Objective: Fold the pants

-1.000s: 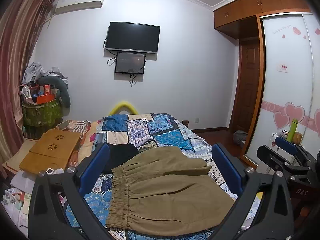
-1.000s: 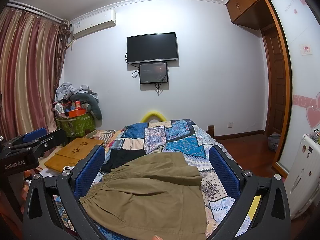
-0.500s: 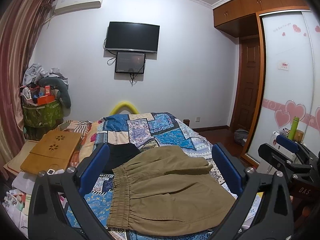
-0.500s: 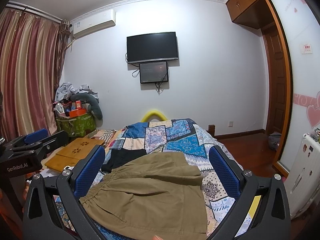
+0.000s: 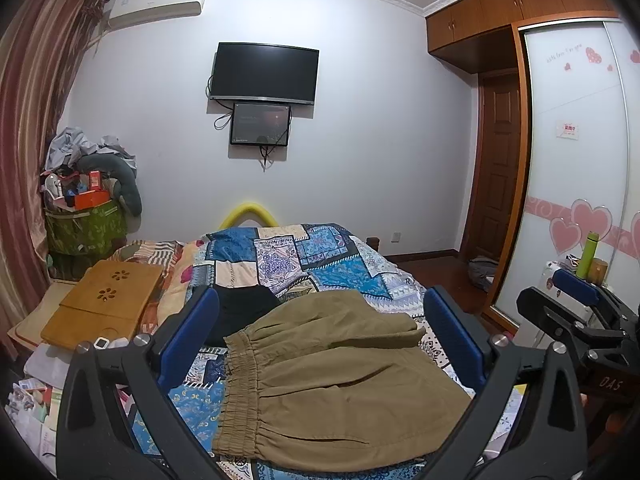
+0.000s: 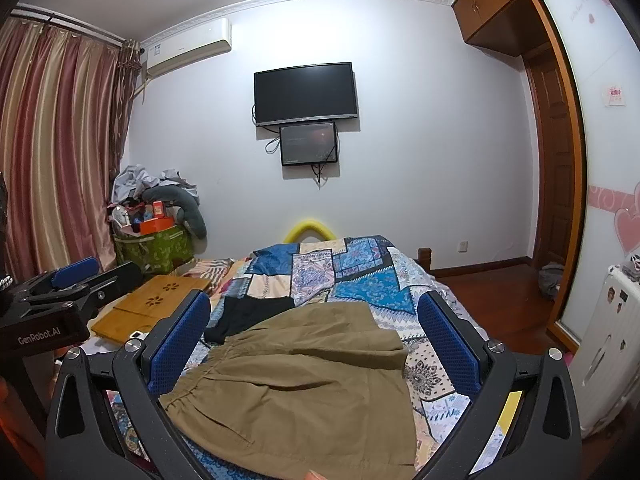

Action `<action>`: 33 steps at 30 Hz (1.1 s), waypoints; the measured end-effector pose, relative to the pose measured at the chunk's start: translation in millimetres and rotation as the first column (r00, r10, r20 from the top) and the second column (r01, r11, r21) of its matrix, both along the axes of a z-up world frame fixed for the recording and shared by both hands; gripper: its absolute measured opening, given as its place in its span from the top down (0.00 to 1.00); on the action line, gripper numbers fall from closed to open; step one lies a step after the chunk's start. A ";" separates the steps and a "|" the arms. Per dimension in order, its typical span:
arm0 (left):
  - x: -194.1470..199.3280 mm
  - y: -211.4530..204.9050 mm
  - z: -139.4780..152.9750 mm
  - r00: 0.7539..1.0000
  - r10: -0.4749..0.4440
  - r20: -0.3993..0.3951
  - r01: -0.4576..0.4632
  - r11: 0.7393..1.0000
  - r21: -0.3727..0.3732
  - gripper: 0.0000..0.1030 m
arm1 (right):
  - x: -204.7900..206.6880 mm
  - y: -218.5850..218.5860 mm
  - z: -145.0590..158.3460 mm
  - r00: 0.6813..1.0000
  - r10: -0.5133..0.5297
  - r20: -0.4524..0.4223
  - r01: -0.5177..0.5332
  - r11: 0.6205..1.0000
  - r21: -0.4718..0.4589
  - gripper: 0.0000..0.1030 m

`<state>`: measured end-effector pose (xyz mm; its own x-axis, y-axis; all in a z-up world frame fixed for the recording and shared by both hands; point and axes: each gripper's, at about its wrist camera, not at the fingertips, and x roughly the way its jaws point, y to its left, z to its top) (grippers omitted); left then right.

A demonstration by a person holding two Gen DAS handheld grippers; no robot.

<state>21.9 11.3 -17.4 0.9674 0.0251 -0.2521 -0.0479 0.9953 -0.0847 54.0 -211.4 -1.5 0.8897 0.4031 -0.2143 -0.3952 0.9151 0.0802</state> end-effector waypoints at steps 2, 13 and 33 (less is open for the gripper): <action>-0.2 0.2 0.0 1.000 0.001 0.000 -0.001 1.000 0.003 0.00 | 0.1 1.3 -0.1 1.000 0.000 0.000 0.000 1.000 -0.002 0.00; 1.2 -0.5 -1.3 1.000 0.004 -0.002 -0.004 1.000 0.002 0.00 | 0.4 1.5 1.1 1.000 -0.002 -0.001 0.002 1.000 -0.001 0.00; 11.9 -2.0 -5.8 1.000 0.005 -0.015 -0.005 1.000 0.016 0.00 | 2.9 6.7 -3.7 1.000 0.002 -0.026 -0.002 1.000 0.012 0.00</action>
<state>33.8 9.3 -23.2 0.9634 0.0342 -0.2658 -0.0542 0.9962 -0.0683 57.0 -204.8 -5.3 0.8833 0.4072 -0.2323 -0.3945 0.9133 0.1011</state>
